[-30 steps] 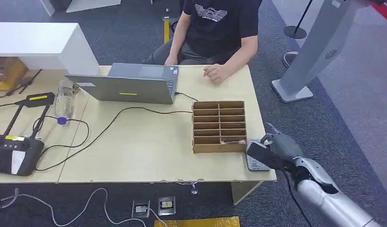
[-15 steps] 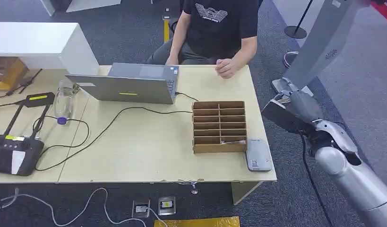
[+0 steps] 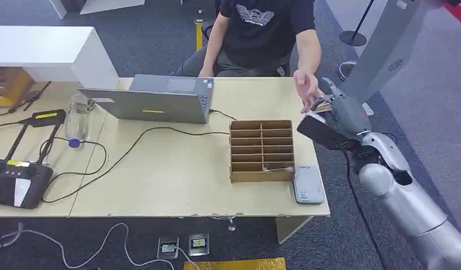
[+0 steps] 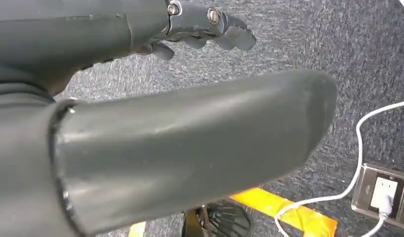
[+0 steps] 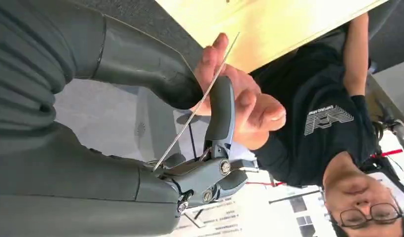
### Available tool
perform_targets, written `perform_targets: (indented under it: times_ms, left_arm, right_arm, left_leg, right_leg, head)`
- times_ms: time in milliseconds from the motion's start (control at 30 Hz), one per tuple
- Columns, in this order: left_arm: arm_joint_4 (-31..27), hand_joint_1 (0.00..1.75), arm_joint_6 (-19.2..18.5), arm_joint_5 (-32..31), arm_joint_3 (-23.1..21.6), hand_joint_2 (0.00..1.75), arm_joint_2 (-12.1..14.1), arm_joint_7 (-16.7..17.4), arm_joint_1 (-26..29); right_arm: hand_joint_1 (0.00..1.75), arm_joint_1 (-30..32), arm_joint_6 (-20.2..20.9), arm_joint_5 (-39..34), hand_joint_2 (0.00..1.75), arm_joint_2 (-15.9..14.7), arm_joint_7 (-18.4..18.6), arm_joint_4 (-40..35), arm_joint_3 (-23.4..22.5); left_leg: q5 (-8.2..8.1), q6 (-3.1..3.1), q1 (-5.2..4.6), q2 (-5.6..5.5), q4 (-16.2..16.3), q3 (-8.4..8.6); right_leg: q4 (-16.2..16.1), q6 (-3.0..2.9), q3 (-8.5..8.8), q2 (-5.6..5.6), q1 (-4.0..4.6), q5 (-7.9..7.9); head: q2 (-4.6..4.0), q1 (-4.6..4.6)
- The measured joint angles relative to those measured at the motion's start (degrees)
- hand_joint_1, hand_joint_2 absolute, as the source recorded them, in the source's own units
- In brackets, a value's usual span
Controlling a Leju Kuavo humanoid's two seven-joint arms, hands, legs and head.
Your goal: Pass the card to the sensor for recognition and then transmit it.
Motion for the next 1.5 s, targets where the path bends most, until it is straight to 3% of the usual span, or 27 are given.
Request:
perform_targets:
  times_ms: [167, 467, 667, 700, 733, 767, 833, 867, 1400, 1500]
  left_arm:
    - [0.0, 0.0, 0.0, -0.28, 0.0, 0.0, 0.0, 0.0, -0.01]
    - [-0.04, 0.0, 0.07, -1.31, -0.09, 0.0, -0.07, 0.83, -1.06]
    - [-0.04, 0.0, 0.13, -1.62, -0.26, 0.0, -0.09, 1.16, -1.38]
    - [-0.04, 0.0, 0.13, -1.64, -0.3, 0.0, -0.09, 1.2, -1.46]
    - [-0.04, 0.0, 0.13, -1.68, -0.33, 0.0, -0.09, 1.25, -1.49]
    - [-0.04, 0.0, 0.13, -1.77, -0.35, 0.0, -0.09, 1.27, -1.5]
    - [-0.04, 0.0, 0.13, -1.77, -0.35, 0.0, -0.09, 1.27, -1.5]
    - [-0.04, 0.0, 0.11, -1.77, -0.35, 0.0, -0.09, 1.27, -1.5]
    - [-0.04, 0.0, 0.68, -1.36, -0.35, 0.0, -0.07, 1.27, -1.26]
    - [-0.04, 0.0, 0.85, -1.11, -0.35, 0.0, -0.04, 1.25, -0.9]
  right_arm:
    - [1.75, -1.54, -0.81, 3.26, 1.75, 2.48, -0.79, 2.47, 1.27]
    - [1.75, -5.38, -5.09, 9.51, 1.75, 11.24, -4.35, 13.1, 4.18]
    - [1.75, -7.91, -6.16, 9.92, 1.75, 15.06, -5.33, 19.18, 5.2]
    - [1.57, -8.38, -6.43, 10.08, 1.75, 15.58, -5.53, 20.41, 5.33]
    - [0.72, -8.74, -6.8, 10.21, 1.75, 15.98, -5.75, 21.52, 5.42]
    - [0.0, -8.96, -7.02, 10.25, 1.75, 16.35, -5.92, 22.54, 5.49]
    - [0.0, -9.06, -7.45, 10.34, 1.75, 16.9, -6.03, 24.11, 5.53]
    - [0.0, -9.07, -7.78, 10.4, 0.0, 17.1, -6.03, 24.7, 5.57]
    - [0.0, -9.16, -12.85, 11.33, 0.0, 18.23, -6.25, 30.01, 5.45]
    - [0.0, -8.42, -11.93, 9.18, 0.0, 17.95, -5.13, 28.91, 4.26]
  left_leg:
    - [0.0, 0.0, 0.02, 0.01, 0.0, -0.03]
    - [0.05, -0.08, 0.08, -0.02, 0.0, -0.01]
    - [0.05, -0.08, 0.1, 0.0, 0.0, -0.01]
    - [0.05, -0.08, 0.1, 0.0, 0.0, -0.01]
    - [0.05, -0.08, 0.1, 0.0, 0.0, -0.01]
    - [0.05, -0.08, 0.1, -0.01, 0.0, -0.01]
    - [0.04, -0.08, 0.1, -0.02, 0.0, -0.02]
    - [0.04, -0.08, 0.1, -0.01, 0.0, -0.02]
    - [0.04, -0.08, 0.1, 0.02, 0.01, 0.01]
    - [0.04, -0.08, 0.09, 0.02, 0.02, 0.03]
  right_leg:
    - [0.0, -0.01, -0.01, 0.01, 0.02, -0.01]
    - [0.01, -0.03, -0.02, -0.01, 0.08, 0.0]
    - [0.01, -0.04, -0.04, 0.02, 0.1, 0.0]
    - [0.01, -0.04, -0.04, 0.02, 0.1, 0.0]
    - [0.01, -0.04, -0.04, 0.01, 0.1, 0.0]
    - [0.0, -0.04, -0.03, 0.0, 0.1, 0.0]
    - [-0.01, -0.04, -0.04, 0.0, 0.1, 0.0]
    - [-0.01, -0.04, -0.03, 0.01, 0.1, 0.0]
    - [-0.02, -0.04, -0.05, 0.04, 0.1, 0.0]
    - [-0.02, -0.04, -0.06, 0.04, 0.1, 0.0]
  head:
    - [0.0, 0.0]
    - [0.0, 0.02]
    - [0.0, 0.02]
    - [0.0, 0.0]
    - [0.0, 0.0]
    - [0.0, 0.0]
    - [0.0, 0.02]
    - [0.0, 0.02]
    - [0.0, 0.02]
    - [0.0, 0.02]
